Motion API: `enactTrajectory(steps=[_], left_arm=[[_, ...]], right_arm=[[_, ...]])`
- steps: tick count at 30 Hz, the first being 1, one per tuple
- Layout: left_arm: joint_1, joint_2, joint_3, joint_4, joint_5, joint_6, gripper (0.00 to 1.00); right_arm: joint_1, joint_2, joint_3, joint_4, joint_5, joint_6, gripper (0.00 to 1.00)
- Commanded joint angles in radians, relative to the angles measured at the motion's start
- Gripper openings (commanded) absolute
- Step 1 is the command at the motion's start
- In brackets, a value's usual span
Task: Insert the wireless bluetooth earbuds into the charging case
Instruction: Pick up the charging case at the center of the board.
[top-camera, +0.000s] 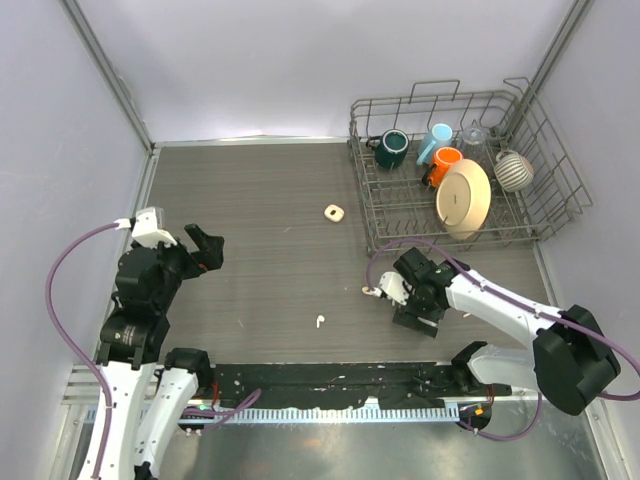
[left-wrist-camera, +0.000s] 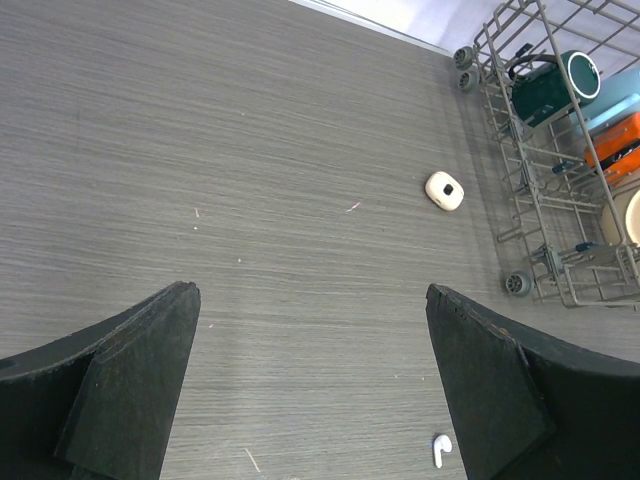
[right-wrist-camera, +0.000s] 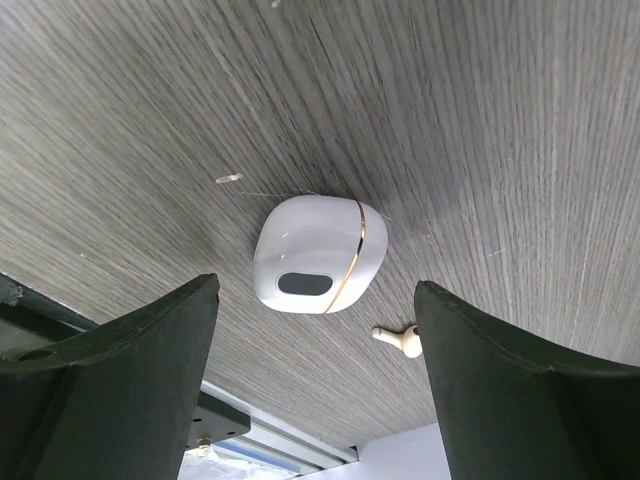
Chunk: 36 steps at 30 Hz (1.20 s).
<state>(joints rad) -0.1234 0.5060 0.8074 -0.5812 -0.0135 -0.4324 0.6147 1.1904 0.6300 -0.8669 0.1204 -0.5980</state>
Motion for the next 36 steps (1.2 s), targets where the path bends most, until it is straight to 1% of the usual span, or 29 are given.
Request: enactTrajectory(steps=[1,5,8,9,13,16,18,19,22,24,25,26,32,36], left_arm=[[-0.015,-0.012,0.010,0.023,-0.026,0.024,1.00],[-0.024,-0.017,0.010,0.026,-0.034,0.024,1.00],[-0.030,-0.017,0.010,0.026,-0.036,0.024,1.00],[-0.030,-0.020,0.010,0.026,-0.037,0.024,1.00],[-0.032,-0.020,0.010,0.024,-0.042,0.024,1.00],[-0.033,-0.020,0.010,0.023,-0.045,0.024,1.00],[-0.033,-0.020,0.010,0.024,-0.045,0.024,1.00],[-0.032,-0.020,0.010,0.024,-0.045,0.024,1.00],[-0.032,-0.020,0.010,0.024,-0.045,0.024,1.00],[-0.032,-0.017,0.010,0.024,-0.045,0.023,1.00],[-0.033,-0.017,0.009,0.026,-0.043,0.023,1.00],[-0.033,-0.017,0.009,0.026,-0.043,0.021,1.00],[-0.028,-0.003,0.012,0.020,-0.052,0.020,1.00],[-0.019,0.014,0.013,0.021,-0.034,0.017,1.00]], right_arm=[[-0.029,0.015,-0.013,0.058,-0.027,-0.025,0.84],[-0.046,0.028,-0.032,0.112,-0.059,-0.020,0.84],[-0.052,0.047,-0.042,0.155,-0.105,0.003,0.82],[-0.053,0.052,-0.044,0.158,-0.140,0.004,0.81],[-0.055,0.074,-0.033,0.164,-0.142,0.020,0.73],[-0.061,0.066,-0.038,0.170,-0.136,0.021,0.59],[-0.061,0.058,-0.041,0.172,-0.134,0.023,0.54],[-0.061,0.057,-0.041,0.174,-0.131,0.024,0.46],[-0.061,0.038,-0.042,0.177,-0.125,0.027,0.39],[-0.061,0.022,-0.038,0.174,-0.085,0.029,0.30],[-0.061,0.015,-0.035,0.167,-0.079,0.029,0.13],[-0.061,0.008,-0.021,0.163,-0.064,0.029,0.01],[-0.061,-0.058,0.013,0.154,-0.042,0.050,0.01],[-0.061,-0.103,0.059,0.126,-0.082,0.058,0.01]])
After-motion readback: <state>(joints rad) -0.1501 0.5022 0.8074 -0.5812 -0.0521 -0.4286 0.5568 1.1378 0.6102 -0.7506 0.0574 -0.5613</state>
